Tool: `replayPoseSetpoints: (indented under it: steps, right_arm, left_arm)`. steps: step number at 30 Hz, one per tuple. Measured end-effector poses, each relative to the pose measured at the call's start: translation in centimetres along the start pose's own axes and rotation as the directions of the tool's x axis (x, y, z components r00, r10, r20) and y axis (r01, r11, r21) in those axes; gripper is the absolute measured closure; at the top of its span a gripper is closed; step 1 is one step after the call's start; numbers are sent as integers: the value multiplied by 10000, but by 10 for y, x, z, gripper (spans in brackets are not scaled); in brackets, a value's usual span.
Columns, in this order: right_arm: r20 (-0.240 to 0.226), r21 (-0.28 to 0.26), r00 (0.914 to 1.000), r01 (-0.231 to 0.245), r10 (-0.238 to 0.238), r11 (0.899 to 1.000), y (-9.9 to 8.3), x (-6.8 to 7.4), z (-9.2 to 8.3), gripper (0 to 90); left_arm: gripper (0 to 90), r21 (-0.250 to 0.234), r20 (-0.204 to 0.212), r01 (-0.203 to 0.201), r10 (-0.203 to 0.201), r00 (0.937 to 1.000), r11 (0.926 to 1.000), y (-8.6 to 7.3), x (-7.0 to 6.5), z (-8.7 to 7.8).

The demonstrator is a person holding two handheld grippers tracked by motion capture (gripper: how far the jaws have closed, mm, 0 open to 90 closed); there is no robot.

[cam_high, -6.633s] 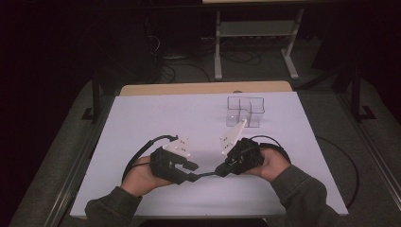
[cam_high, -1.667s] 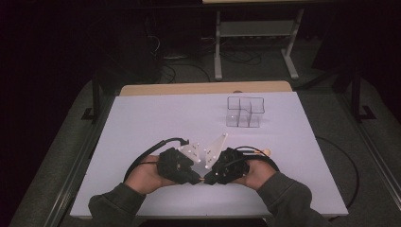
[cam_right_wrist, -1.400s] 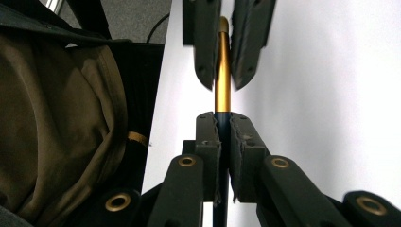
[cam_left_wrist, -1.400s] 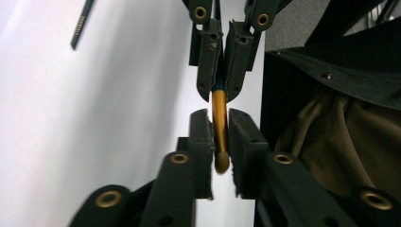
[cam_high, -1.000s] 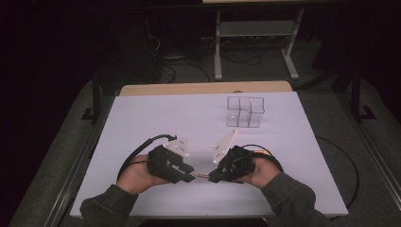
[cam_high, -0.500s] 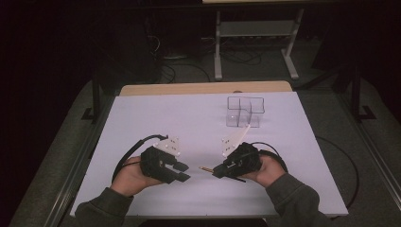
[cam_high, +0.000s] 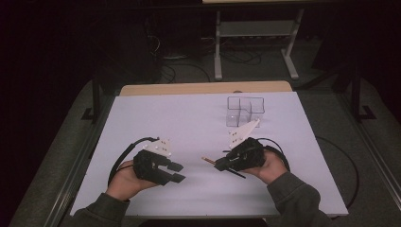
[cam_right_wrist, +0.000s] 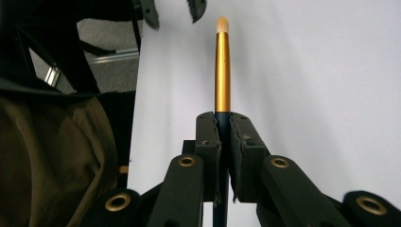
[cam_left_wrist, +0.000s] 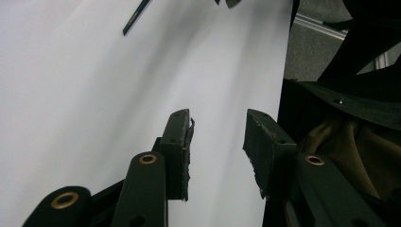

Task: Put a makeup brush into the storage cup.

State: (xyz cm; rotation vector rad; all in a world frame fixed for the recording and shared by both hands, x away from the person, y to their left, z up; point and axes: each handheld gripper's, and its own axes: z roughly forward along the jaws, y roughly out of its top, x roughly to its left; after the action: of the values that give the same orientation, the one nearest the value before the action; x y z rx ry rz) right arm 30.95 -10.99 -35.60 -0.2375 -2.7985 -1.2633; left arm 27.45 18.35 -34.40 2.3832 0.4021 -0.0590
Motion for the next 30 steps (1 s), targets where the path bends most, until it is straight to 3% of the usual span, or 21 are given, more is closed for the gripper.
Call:
replayPoseSetpoints:
  steps: [8, 12, 25, 30]
  right_arm:
    - [144, -230, 9989, -433, 437, 9988, 0, -6, -4, 825]
    - [113, -158, 9996, -256, 258, 9995, 2, -5, -1, 825]
    - [-575, 318, 9974, 463, -444, 9984, 13, 6, 23, 825]
    - [-880, 269, 9926, 869, -843, 9959, 17, 12, 30, 825]
  left_arm:
    - [580, -488, -213, 419, -429, 9988, 9979, -13, 5, -2]
    - [578, -742, -124, 398, -408, 9991, 9965, -9, 4, -1]
    - [573, -585, 83, -420, 426, 9991, 9974, 25, -5, 6]
    - [635, -468, 273, -567, 580, 9979, 9973, 32, -7, 10]
